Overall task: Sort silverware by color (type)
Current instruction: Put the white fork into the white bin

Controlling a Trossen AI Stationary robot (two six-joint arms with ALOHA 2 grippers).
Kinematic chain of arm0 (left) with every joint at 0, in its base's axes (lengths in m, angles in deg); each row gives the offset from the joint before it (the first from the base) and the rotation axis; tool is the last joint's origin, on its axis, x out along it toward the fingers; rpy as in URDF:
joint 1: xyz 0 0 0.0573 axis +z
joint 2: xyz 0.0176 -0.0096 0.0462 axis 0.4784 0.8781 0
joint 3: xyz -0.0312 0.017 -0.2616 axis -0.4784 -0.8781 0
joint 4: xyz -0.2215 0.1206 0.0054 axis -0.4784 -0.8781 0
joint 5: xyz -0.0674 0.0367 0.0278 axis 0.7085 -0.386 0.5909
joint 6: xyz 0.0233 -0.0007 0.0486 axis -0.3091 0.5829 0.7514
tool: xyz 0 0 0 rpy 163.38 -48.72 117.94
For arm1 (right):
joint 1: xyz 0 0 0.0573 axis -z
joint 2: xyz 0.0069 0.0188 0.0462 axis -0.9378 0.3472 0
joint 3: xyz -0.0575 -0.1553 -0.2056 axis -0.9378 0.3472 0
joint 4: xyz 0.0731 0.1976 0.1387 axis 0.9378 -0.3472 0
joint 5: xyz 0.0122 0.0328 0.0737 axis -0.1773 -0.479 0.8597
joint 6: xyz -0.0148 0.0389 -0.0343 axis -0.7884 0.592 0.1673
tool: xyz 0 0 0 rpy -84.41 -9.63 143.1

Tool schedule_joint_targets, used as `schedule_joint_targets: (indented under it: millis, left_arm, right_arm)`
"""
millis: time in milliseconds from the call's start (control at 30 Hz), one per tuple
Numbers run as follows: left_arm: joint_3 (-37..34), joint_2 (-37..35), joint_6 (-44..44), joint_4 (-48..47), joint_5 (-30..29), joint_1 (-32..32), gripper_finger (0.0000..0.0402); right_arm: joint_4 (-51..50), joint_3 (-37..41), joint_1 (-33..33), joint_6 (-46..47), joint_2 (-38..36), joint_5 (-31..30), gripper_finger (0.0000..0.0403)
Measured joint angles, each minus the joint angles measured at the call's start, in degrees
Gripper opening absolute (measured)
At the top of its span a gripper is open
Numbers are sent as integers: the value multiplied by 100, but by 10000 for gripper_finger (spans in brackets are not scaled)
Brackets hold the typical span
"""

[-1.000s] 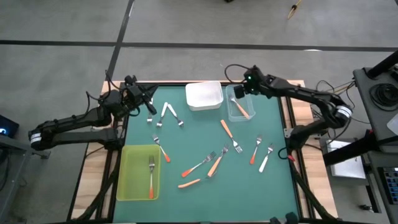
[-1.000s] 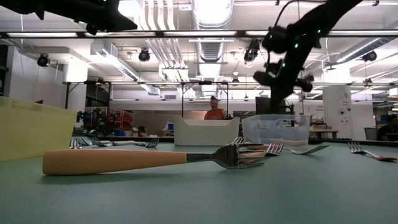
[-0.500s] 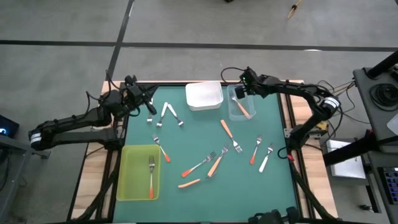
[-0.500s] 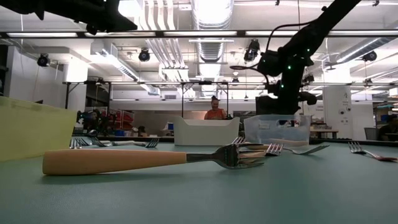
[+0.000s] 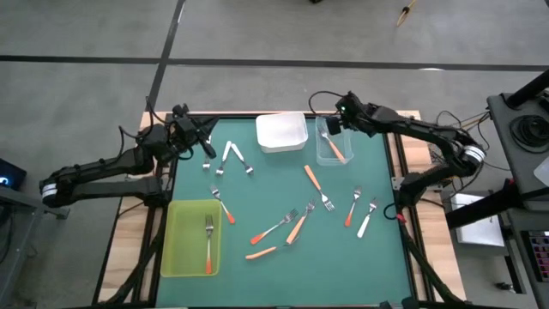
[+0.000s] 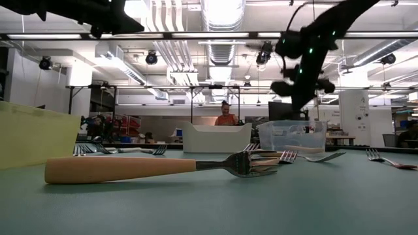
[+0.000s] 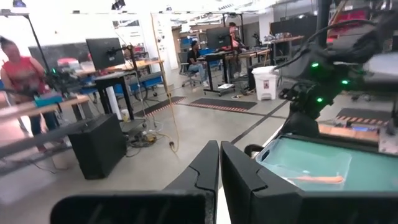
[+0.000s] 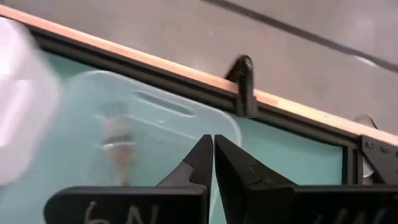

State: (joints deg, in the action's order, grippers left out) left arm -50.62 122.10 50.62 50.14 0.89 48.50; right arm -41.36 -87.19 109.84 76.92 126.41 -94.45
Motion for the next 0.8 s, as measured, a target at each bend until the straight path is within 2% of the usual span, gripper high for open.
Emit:
schedule_joint_targets:
  millis: [233, 400, 500, 667, 800]
  left_arm:
    - [0, 312, -1220, -386, 154, -11, 0]
    - [0, 757, -2010, -372, 784, -12, 0]
    - [1, 1089, -2406, -379, 1244, -26, 0]
    - [335, 1700, -2507, -704, 1862, -30, 0]
    - [1175, 2296, -1919, -1922, 1854, -12, 0]
  right_arm:
    - [209, 354, -982, -396, -1007, 297, 9]
    - [1090, 934, -1734, -828, -1555, 309, 9]
    - [1623, 1362, -2065, -1176, -1854, 726, 9]
    - [2529, 1860, -2265, -1731, -2157, 1790, 9]
    - [2679, 1928, -2249, -2190, -2286, 1946, 9]
